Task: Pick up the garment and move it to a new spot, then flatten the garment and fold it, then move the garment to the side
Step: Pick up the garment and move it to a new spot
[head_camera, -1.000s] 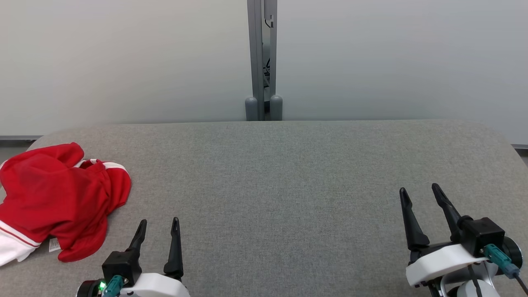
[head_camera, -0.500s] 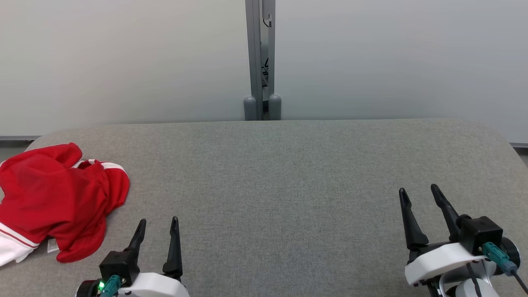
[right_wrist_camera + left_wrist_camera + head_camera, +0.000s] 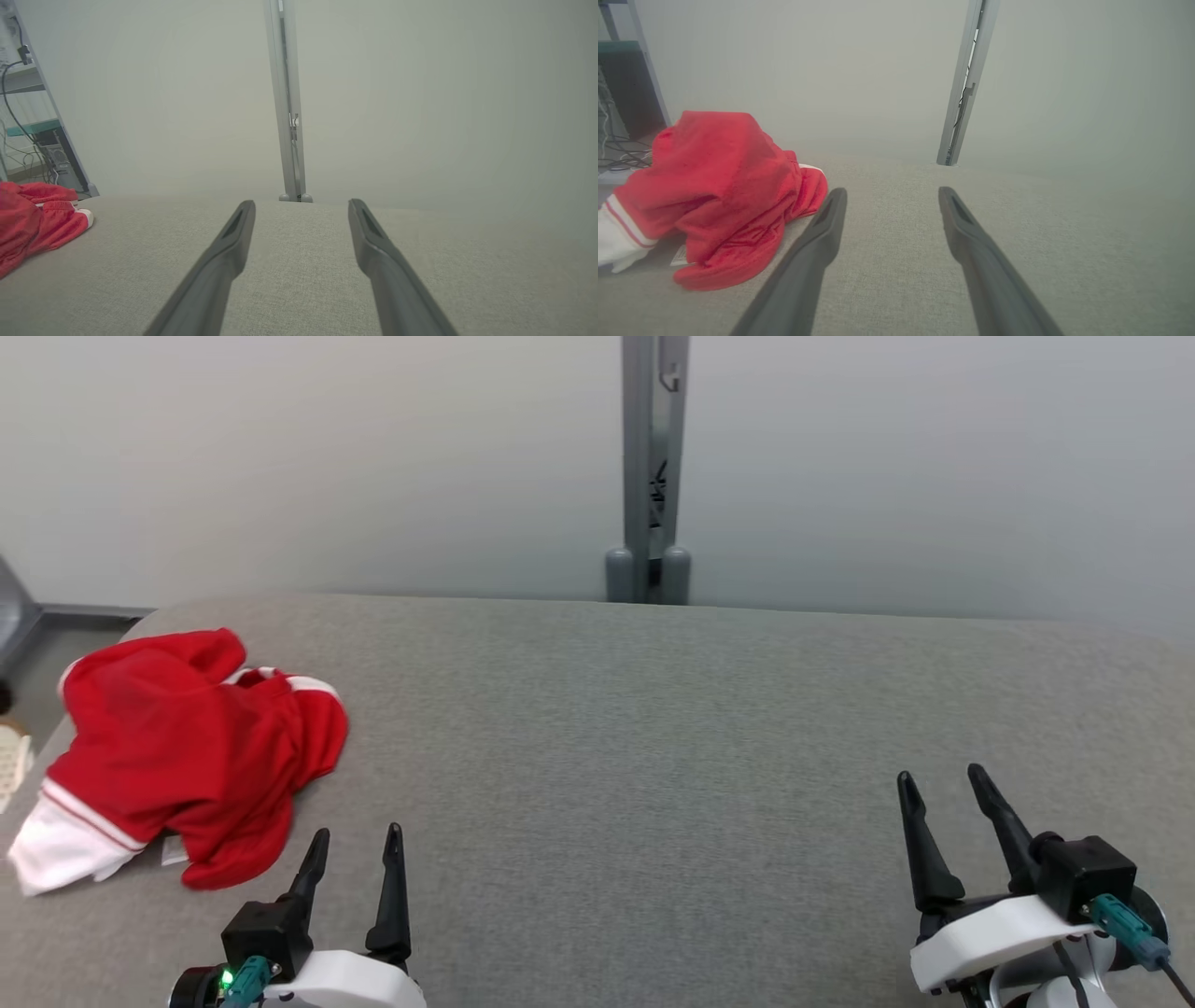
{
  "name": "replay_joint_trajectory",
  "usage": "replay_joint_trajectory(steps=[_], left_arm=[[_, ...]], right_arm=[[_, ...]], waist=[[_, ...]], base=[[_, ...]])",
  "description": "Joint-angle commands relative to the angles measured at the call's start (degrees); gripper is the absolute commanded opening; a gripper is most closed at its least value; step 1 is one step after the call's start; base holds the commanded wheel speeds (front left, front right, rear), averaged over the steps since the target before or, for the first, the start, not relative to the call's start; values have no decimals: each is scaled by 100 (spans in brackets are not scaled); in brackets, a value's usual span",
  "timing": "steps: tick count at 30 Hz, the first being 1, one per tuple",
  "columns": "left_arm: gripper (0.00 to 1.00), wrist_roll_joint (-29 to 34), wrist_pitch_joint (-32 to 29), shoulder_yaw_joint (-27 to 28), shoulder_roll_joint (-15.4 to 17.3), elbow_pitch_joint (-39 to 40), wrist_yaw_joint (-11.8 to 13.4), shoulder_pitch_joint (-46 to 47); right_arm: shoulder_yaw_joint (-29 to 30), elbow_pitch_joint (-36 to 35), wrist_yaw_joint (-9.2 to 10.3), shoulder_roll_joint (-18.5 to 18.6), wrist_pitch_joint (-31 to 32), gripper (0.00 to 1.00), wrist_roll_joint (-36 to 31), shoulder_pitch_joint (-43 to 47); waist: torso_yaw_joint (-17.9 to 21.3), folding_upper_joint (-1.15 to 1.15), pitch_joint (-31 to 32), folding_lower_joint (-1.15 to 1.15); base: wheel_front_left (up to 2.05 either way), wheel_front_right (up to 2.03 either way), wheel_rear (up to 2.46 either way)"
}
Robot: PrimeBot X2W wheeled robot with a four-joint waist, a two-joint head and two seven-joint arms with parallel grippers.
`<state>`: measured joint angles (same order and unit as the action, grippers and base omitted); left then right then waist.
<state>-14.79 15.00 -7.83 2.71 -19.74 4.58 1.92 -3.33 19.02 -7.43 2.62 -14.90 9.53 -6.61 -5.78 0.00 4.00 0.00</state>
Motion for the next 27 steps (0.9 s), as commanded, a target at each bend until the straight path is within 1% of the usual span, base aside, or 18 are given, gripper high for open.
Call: replay_joint_trajectory(steps=[1,13,14,15,16,17,20,23,27], left_arm=[[100,37,21,51,29,-1,-18,37],[100,225,21,492,29,69,-150,-35],[100,225,21,492,29,69,-150,-35],[100,226,21,547,26,93,-172,-42],[100,229,21,591,25,109,-186,-50],[100,229,21,591,25,109,-186,-50],[100,290,21,702,29,83,-225,-73],[100,322,21,868,24,167,-225,-104],[100,235,20,1032,26,304,-159,-158]], right_arm=[[1,-61,-11,42,-36,100,21,9],[-170,-220,-11,40,-35,100,184,119],[-170,-220,-11,40,-35,100,184,119],[-200,-227,-11,39,-35,100,212,134],[-235,-235,-11,40,-35,100,223,131],[-235,-235,-11,40,-35,100,223,131],[-319,-252,-11,38,-35,100,255,139],[-483,-242,-11,45,-35,100,223,-11],[-681,-164,-10,43,-35,100,207,-170]], waist=[[-250,0,-36,0],[-1512,0,-48,0],[-1512,0,-48,0],[-1706,0,-27,0],[-1793,0,-16,0],[-1793,0,-16,0],[-2046,0,14,0],[-2129,0,-60,0],[-2205,0,-154,0]], base=[[0,0,0],[0,0,0],[0,0,0],[0,0,0],[0,0,0],[0,0,0],[0,0,0],[0,0,0],[0,0,0]])
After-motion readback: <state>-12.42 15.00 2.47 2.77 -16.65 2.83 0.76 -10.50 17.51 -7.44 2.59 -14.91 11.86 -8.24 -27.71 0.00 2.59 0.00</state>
